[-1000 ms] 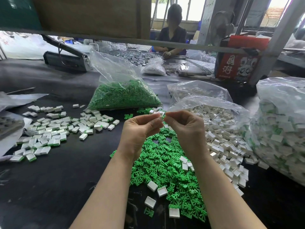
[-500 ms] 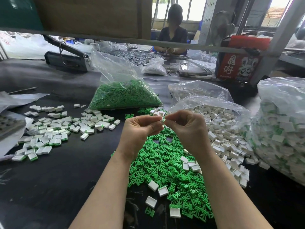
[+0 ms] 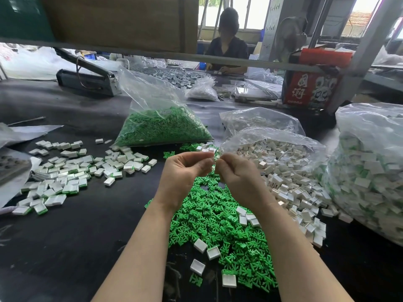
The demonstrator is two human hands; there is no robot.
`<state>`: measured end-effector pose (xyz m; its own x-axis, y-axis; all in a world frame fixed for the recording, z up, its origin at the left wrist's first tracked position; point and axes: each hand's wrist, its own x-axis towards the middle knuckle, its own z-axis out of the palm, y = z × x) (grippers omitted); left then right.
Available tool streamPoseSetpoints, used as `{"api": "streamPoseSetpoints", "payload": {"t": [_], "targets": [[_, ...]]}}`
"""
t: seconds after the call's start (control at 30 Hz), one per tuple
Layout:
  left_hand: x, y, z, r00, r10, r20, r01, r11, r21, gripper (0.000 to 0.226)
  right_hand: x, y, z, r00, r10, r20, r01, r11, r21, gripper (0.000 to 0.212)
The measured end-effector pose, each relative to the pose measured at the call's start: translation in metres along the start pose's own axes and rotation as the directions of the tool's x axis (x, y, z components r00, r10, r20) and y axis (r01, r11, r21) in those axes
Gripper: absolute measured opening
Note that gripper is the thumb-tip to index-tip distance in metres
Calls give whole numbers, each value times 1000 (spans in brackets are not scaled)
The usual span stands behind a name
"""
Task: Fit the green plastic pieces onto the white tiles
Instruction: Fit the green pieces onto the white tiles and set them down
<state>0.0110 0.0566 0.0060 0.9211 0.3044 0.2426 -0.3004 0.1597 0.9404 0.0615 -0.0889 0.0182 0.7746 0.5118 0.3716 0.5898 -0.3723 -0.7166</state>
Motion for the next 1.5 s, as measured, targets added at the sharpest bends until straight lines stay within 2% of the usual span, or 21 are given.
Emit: {"api": "streamPoseSetpoints", "payload": {"t": [0.1, 0.2, 0.37, 0.67, 0.9, 1.07, 1.5], "targets": [[0, -1, -2, 999, -46, 7, 46, 997, 55, 27, -1, 0, 3, 999, 33, -2, -33, 996, 86, 27], [-1, -4, -1, 996, -86, 27, 83, 991, 109, 17, -1, -1, 5, 998, 60, -9, -57, 982, 179, 31], [1, -5, 1, 994, -108, -4, 108, 993, 36, 15, -1, -1, 8, 997, 79, -13, -73, 966, 249, 38], [0, -6, 3, 994, -99, -41, 102, 992, 70, 10, 1, 2, 7, 996, 87, -17, -84, 986, 142, 39], [-1, -7, 1, 997, -72, 2, 71, 993, 91, 10, -2, 0, 4, 987, 147, 67, -159, 953, 258, 32], [-1, -6, -1, 997, -77, 13, 75, 992, 103, 12, -4, -2, 3, 984, 134, 117, -161, 953, 258, 30], [-2, -6, -4, 997, -66, 34, 62, 993, 105, 14, -6, 3, 6, 983, 112, 145, -147, 955, 257, 29]]}}
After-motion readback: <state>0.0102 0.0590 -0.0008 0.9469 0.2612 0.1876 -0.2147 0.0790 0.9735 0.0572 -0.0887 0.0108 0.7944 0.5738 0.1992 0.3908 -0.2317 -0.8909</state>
